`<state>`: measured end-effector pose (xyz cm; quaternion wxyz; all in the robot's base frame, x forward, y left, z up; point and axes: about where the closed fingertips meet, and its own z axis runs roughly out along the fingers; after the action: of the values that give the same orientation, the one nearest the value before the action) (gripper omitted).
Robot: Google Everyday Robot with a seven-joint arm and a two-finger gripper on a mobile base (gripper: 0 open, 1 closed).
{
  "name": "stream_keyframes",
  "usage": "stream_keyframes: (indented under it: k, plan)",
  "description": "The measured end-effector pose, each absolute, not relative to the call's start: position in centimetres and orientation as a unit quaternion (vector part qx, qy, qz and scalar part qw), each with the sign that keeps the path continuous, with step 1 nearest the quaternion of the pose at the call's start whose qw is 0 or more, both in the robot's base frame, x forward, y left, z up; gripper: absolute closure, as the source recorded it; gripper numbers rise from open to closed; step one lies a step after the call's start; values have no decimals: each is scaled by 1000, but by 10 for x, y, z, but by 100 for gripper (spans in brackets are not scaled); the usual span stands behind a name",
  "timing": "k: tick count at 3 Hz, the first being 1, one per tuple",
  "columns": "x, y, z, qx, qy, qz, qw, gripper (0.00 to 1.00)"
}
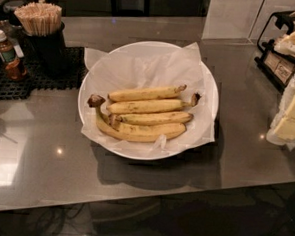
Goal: Pick banana from white bowl
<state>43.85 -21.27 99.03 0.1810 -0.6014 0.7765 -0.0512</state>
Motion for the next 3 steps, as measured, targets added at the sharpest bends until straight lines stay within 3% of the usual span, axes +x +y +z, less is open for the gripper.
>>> stream_keyframes:
  k: [2,3]
  plan:
    - [430,-196,1008,-622,750,-35,223,0]
    - [394,-166,1067,-662,680,-42,313,0]
